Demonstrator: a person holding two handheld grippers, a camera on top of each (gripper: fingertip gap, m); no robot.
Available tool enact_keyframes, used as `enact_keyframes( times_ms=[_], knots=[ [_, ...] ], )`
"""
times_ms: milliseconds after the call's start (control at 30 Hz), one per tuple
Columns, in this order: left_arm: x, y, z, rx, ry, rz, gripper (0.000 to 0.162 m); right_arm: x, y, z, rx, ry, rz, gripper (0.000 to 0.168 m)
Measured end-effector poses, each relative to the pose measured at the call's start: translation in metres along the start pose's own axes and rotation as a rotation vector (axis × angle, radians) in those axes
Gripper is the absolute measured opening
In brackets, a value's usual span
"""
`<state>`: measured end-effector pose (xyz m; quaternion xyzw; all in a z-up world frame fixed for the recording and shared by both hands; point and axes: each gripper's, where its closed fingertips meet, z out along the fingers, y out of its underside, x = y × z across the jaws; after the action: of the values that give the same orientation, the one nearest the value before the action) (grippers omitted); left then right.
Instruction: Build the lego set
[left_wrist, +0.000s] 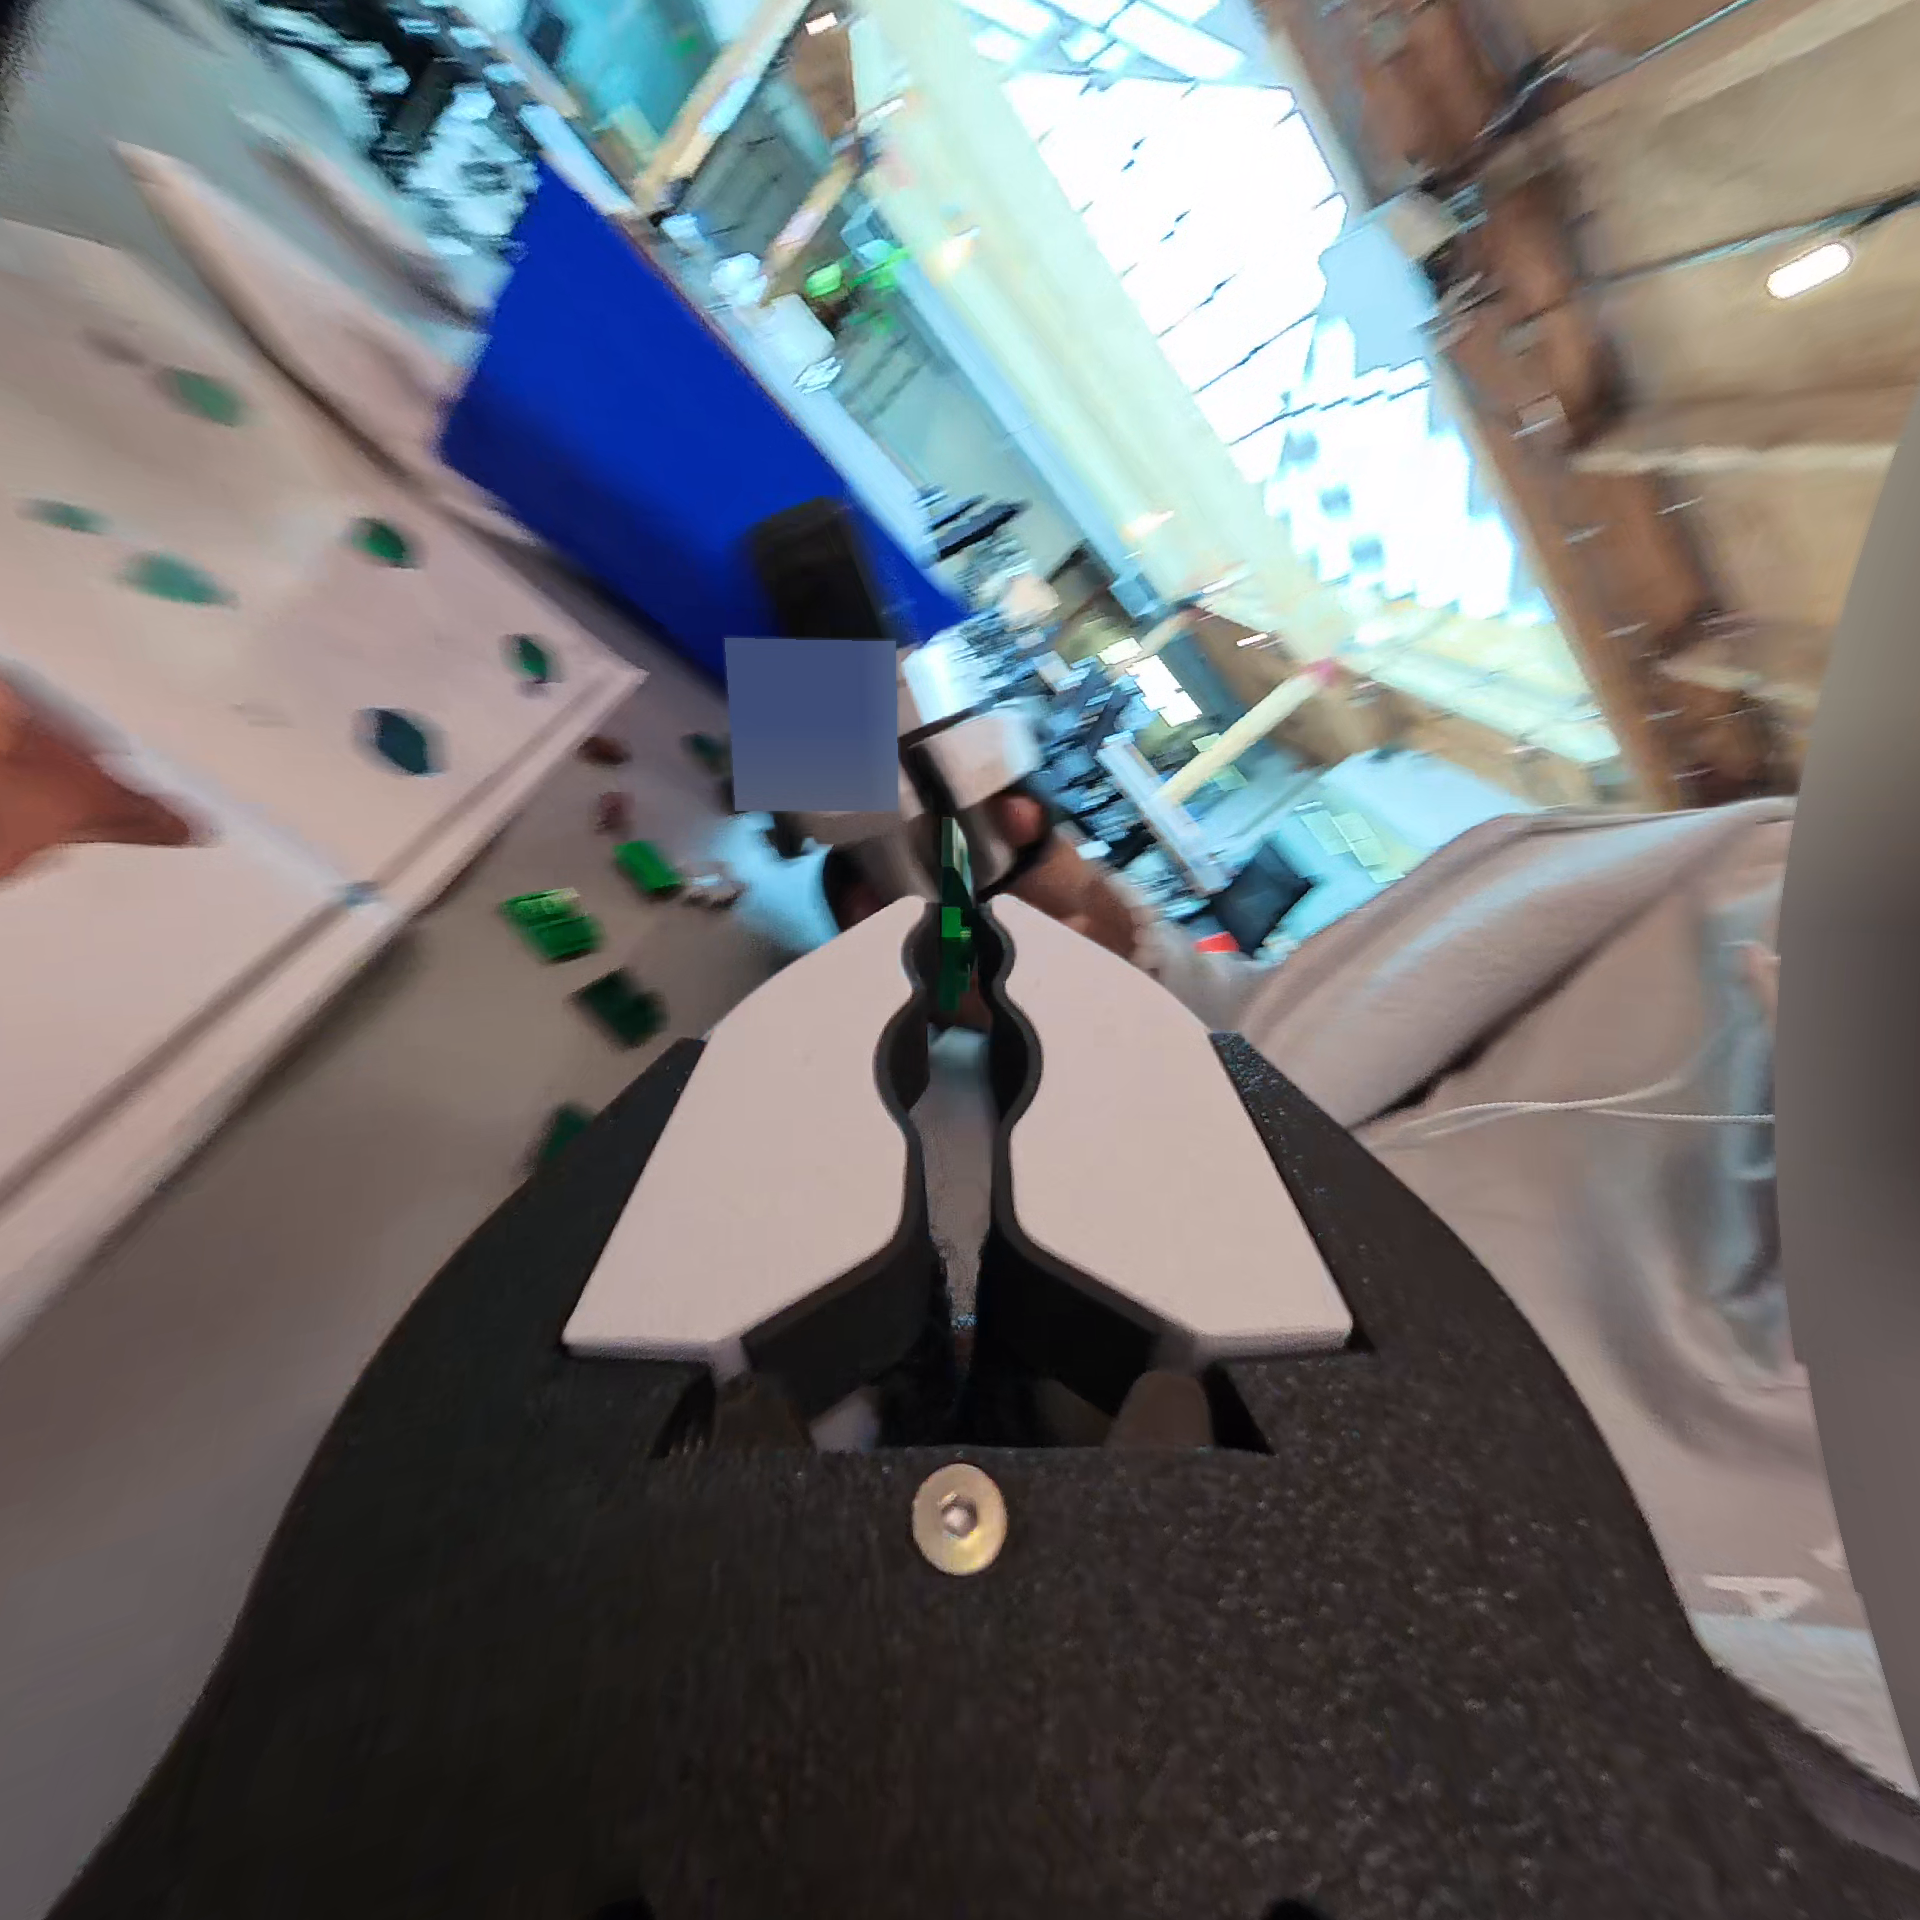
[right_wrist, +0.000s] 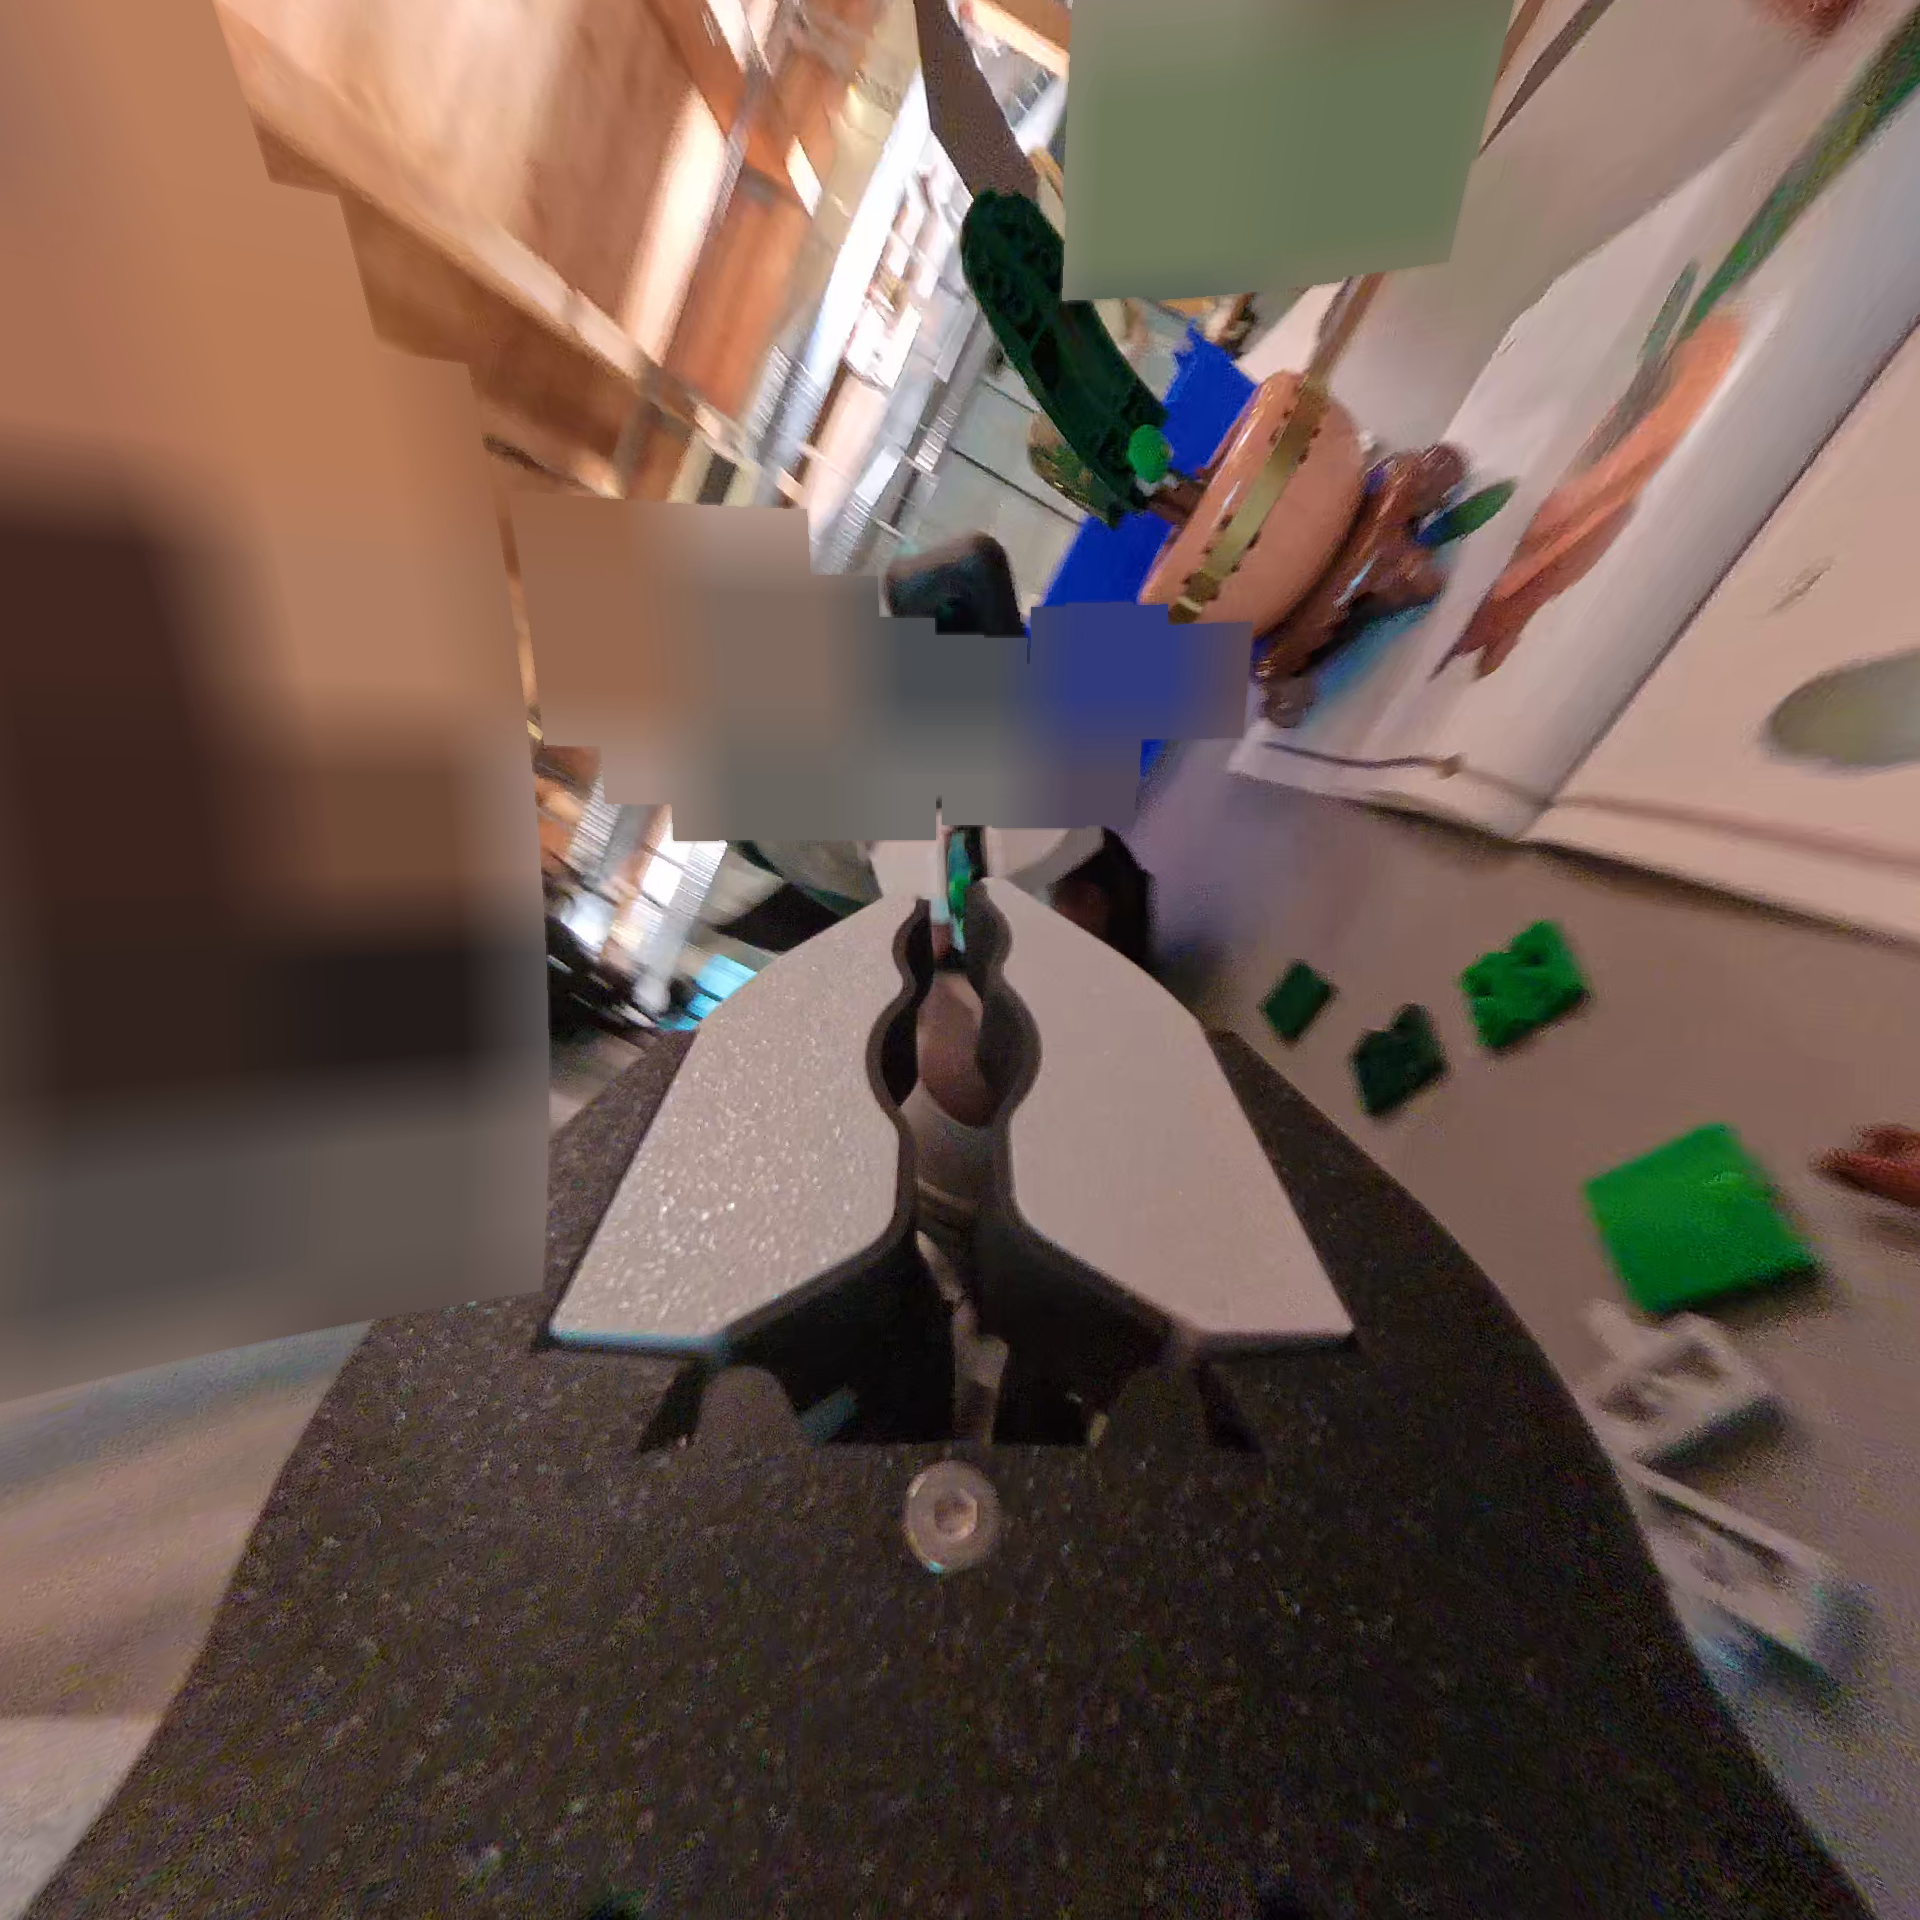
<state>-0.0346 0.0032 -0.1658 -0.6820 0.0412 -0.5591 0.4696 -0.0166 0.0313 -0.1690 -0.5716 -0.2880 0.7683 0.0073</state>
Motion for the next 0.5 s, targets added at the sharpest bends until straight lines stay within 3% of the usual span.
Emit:
enact_keyframes(
  times_ms=[33, 200, 300, 400, 500],
  knots=[
    [-0.004, 0.000, -0.003, -0.014, -0.030, 0.022, 0.005, 0.001, 0.002, -0.006, -0.040, 0.056, -0.115, 0.008],
    [-0.013, 0.006, -0.005, -0.088, -0.103, 0.083, 0.005, 0.028, 0.042, -0.034, -0.452, 0.464, -0.708, 0.024],
    [-0.013, 0.011, -0.003, -0.119, -0.117, 0.104, 0.005, 0.041, 0.060, -0.036, -0.642, 0.598, -0.885, 0.025],
    [-0.007, 0.012, -0.001, -0.119, -0.082, 0.112, 0.005, 0.027, 0.059, -0.014, -0.599, 0.526, -0.937, 0.021],
    [0.008, 0.007, 0.002, -0.062, 0.025, 0.085, 0.005, 0.002, 0.044, 0.011, -0.403, 0.325, -0.672, 0.017]
  ],
)
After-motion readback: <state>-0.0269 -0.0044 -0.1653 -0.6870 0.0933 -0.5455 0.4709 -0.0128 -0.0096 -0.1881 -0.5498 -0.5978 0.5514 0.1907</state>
